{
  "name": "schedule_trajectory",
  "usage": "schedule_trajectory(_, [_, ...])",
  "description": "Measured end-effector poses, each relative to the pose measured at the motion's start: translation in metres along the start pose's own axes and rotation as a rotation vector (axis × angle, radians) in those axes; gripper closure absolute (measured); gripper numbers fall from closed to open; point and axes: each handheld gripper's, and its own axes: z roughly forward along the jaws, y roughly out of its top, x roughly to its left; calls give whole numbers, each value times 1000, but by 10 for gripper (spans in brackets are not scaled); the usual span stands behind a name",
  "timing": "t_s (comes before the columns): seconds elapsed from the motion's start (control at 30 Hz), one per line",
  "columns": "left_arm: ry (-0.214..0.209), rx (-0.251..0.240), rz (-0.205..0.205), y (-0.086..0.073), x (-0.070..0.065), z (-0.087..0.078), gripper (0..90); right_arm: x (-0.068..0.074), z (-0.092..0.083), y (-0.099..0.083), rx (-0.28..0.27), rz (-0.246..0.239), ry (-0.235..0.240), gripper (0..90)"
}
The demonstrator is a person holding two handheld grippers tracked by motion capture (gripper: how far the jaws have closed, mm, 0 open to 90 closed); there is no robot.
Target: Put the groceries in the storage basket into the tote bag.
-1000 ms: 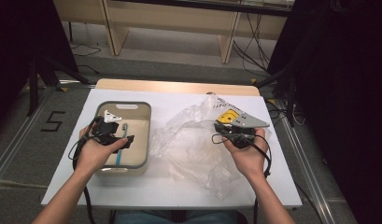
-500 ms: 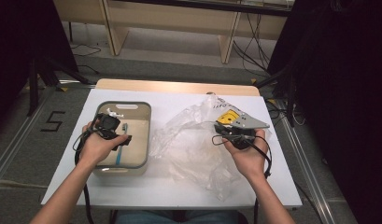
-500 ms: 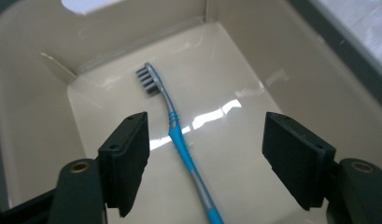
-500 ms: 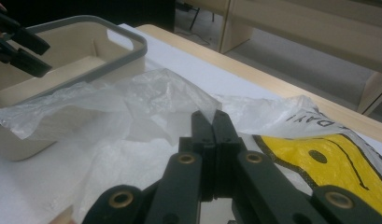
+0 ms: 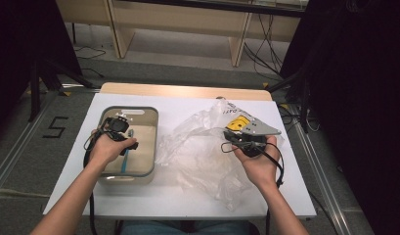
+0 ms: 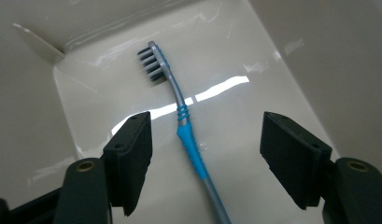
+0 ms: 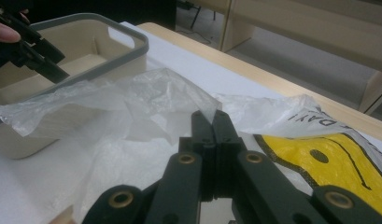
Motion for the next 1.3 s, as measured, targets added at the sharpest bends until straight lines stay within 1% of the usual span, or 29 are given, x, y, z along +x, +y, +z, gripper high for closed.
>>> schedule_trajectory(0.13, [4,16,-10,1,1,4,349,0,0,0,-2,1,0,900])
schedule_trajectory(0.33, [7,53,-24,2,4,10,374,0,0,0,1,0,1,900])
schedule_trajectory(0.53, [-8,83,-30,3,4,15,388,0,1,-1,2,3,3,900])
schedule_trajectory(0.7, [-13,104,-33,3,5,19,407,0,0,-1,1,3,3,900])
schedule_trajectory(1.23, [-32,163,-38,3,7,27,503,1,1,-1,3,3,4,900])
schedule_trajectory(1.3, [-28,170,-39,3,7,27,516,1,1,-1,2,2,5,900])
